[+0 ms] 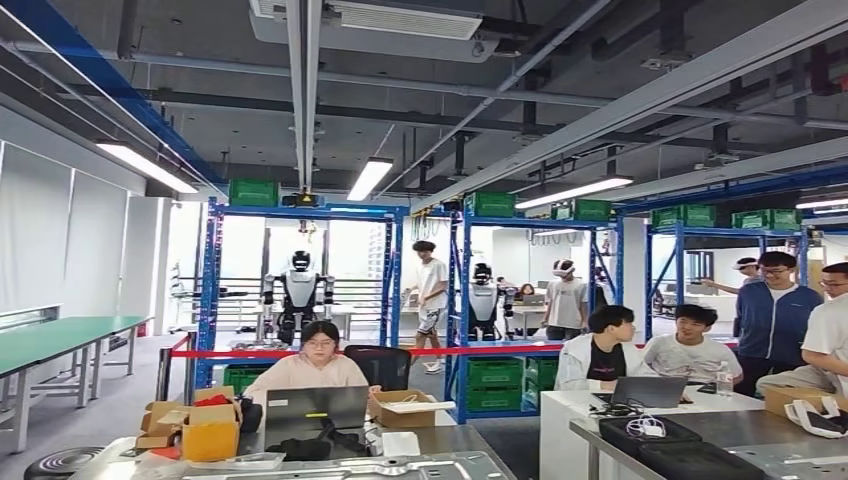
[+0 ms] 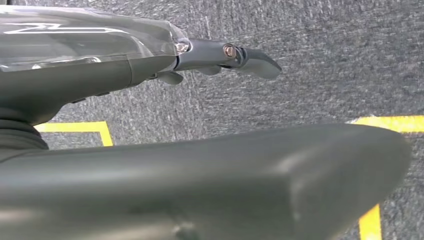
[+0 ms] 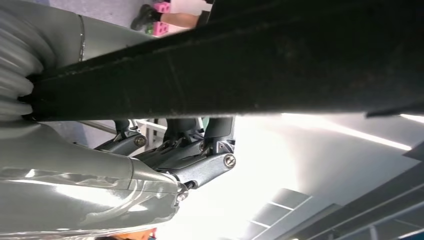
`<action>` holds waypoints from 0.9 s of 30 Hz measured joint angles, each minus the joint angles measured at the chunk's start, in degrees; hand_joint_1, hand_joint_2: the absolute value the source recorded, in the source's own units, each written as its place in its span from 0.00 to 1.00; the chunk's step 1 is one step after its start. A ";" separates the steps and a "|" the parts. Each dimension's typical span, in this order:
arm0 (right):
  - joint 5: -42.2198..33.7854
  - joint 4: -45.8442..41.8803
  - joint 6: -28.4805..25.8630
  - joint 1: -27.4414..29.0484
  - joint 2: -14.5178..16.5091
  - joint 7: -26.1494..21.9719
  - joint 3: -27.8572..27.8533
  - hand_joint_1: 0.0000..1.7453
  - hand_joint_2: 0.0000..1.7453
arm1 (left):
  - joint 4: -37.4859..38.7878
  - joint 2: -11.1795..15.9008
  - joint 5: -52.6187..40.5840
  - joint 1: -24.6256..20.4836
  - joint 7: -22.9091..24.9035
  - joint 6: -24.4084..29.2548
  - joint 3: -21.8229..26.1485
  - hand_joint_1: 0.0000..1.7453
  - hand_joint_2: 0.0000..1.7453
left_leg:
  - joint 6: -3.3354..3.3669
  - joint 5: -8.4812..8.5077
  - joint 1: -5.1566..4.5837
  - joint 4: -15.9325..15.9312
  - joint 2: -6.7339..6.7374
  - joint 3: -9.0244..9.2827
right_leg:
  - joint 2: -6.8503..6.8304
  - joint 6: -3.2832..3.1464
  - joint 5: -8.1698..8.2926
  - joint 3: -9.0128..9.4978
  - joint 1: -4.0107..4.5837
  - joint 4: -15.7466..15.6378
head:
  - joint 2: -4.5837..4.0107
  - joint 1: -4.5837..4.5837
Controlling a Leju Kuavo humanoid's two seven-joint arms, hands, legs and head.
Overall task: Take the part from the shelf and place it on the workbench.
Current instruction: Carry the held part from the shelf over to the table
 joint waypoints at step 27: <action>-0.41 0.24 0.09 -0.02 0.27 0.15 -0.17 1.00 1.00 | 0.13 -0.40 0.01 0.01 -0.26 -0.02 0.13 0.00 0.00 | 0.79 -3.00 0.50 -1.88 0.19 5.90 | 0.26 -1.43 2.03 -5.64 1.92 3.43 | 0.00 -0.85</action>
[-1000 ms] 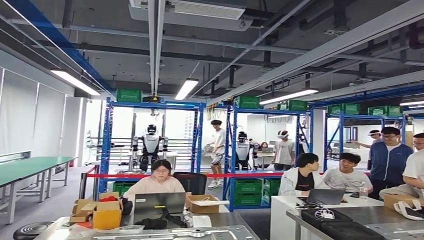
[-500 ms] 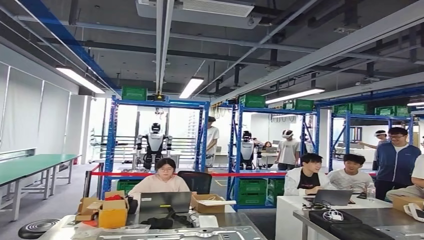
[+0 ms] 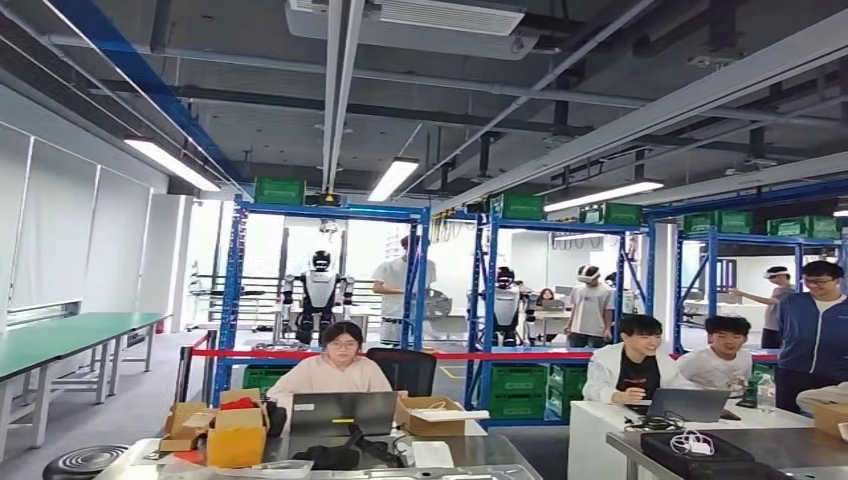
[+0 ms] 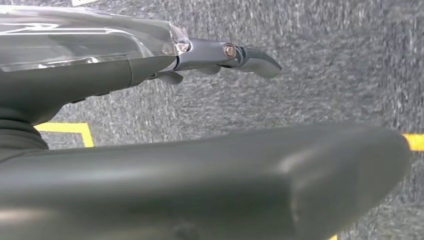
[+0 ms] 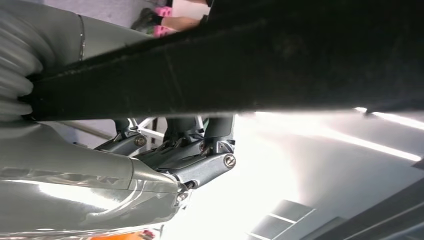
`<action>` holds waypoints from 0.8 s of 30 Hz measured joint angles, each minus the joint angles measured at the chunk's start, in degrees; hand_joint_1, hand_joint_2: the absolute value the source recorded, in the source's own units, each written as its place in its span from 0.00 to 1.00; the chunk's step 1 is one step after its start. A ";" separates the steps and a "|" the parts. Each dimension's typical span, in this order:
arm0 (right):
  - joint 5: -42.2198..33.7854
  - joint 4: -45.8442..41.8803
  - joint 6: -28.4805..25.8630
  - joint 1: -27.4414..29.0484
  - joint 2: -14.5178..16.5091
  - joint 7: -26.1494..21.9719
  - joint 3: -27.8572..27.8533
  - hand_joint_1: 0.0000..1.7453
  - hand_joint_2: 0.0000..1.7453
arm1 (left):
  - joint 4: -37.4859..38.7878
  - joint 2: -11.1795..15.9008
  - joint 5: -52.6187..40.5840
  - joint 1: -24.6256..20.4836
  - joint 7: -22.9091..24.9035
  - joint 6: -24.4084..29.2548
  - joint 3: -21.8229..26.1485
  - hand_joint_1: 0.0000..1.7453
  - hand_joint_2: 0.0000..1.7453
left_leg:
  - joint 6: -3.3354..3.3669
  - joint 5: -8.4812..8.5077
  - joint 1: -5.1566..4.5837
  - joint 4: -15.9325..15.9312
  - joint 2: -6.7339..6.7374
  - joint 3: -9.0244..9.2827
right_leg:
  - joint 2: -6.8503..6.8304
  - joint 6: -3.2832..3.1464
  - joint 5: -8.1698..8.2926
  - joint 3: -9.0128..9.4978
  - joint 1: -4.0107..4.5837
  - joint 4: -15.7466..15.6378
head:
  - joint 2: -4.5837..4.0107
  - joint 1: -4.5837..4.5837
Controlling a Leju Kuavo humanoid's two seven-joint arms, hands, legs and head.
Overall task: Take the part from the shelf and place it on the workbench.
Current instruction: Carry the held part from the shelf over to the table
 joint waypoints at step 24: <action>-1.14 -1.11 0.20 -0.13 1.07 -0.88 -0.17 1.00 1.00 | 0.09 0.97 -0.22 0.34 0.02 0.27 0.03 0.00 0.00 | -0.01 2.62 0.70 0.93 0.61 -4.58 | -0.14 4.01 -10.10 -3.63 -3.08 15.72 | 0.00 -0.64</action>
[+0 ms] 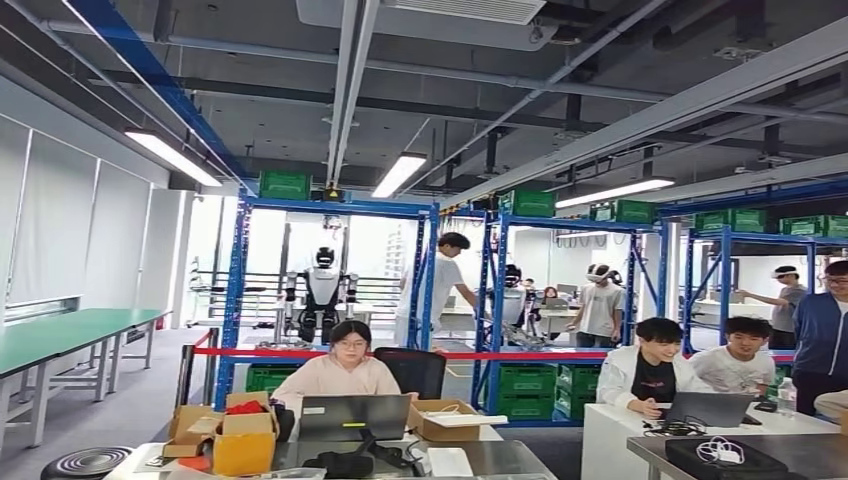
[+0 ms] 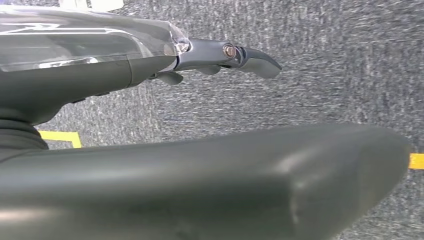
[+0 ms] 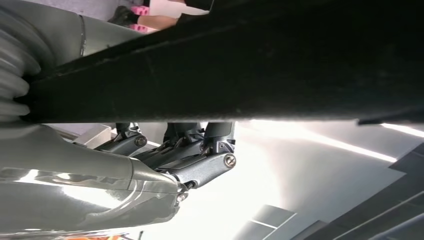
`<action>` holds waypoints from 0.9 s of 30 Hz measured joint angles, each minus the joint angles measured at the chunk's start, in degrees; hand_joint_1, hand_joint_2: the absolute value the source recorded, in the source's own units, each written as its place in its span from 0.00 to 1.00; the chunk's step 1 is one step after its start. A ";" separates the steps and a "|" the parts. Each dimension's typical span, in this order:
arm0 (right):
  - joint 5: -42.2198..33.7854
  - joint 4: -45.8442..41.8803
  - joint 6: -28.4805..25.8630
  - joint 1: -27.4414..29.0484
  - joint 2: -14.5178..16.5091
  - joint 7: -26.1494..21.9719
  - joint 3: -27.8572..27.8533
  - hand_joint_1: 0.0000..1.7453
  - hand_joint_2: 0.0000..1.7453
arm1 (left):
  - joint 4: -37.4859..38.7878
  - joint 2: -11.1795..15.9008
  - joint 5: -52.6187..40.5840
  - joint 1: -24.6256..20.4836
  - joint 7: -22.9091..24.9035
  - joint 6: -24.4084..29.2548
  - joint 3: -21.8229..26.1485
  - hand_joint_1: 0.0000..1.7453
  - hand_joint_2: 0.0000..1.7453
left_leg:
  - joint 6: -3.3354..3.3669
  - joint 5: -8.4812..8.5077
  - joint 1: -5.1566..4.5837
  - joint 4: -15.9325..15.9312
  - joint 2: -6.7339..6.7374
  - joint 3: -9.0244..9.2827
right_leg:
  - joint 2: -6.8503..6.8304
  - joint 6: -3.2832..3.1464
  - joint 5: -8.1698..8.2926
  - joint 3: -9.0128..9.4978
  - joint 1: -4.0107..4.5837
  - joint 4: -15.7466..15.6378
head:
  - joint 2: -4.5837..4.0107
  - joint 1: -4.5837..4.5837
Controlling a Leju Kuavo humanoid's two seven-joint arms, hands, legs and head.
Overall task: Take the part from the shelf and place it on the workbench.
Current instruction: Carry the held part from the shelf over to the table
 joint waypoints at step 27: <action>-0.18 0.60 0.33 -0.53 2.31 0.02 0.44 1.00 1.00 | -0.02 1.26 0.02 -0.01 -0.11 -0.35 0.11 0.00 0.00 | 0.19 0.38 -0.09 -0.96 0.12 0.14 | 0.14 -0.12 1.69 7.19 0.79 -10.59 | 0.00 0.20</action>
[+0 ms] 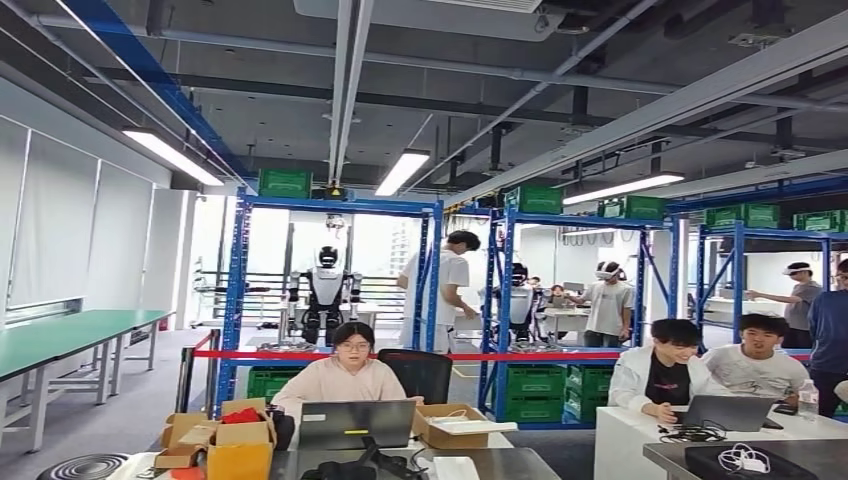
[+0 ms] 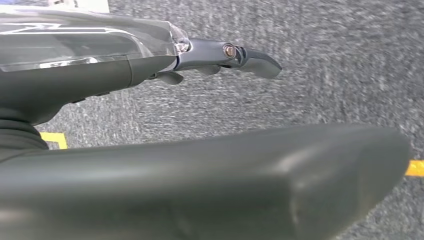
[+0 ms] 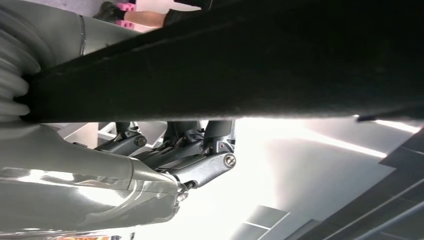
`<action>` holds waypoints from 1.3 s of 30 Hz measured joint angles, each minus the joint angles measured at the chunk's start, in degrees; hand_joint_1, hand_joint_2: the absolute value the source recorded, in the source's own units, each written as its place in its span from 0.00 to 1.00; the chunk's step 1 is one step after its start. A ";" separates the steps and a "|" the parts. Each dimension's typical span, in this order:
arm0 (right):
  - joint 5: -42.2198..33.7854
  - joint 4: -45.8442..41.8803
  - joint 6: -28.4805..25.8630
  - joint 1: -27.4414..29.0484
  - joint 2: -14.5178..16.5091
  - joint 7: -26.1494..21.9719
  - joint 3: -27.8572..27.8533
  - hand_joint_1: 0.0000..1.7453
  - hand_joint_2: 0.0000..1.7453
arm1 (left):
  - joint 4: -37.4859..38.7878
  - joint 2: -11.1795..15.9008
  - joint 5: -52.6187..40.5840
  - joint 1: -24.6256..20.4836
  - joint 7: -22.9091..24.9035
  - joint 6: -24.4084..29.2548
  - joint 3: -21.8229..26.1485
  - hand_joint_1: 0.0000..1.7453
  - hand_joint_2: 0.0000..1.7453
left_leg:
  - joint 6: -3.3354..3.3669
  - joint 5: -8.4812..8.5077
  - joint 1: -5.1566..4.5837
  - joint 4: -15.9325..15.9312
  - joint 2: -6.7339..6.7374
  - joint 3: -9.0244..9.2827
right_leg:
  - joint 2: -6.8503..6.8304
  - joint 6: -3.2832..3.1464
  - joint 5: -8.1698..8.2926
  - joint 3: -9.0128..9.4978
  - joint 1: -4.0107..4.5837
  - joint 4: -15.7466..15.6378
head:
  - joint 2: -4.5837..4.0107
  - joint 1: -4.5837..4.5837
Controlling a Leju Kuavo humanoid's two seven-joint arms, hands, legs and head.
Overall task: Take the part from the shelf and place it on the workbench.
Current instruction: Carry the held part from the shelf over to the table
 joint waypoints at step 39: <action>-0.74 1.42 0.19 -0.44 -0.02 0.97 1.64 1.00 1.00 | 0.00 -0.48 -0.14 0.12 -0.37 -0.31 0.03 0.00 0.00 | -0.45 -4.51 0.10 -0.15 -0.26 5.00 | 0.08 -1.59 8.46 -5.01 0.91 -2.72 | 0.01 0.55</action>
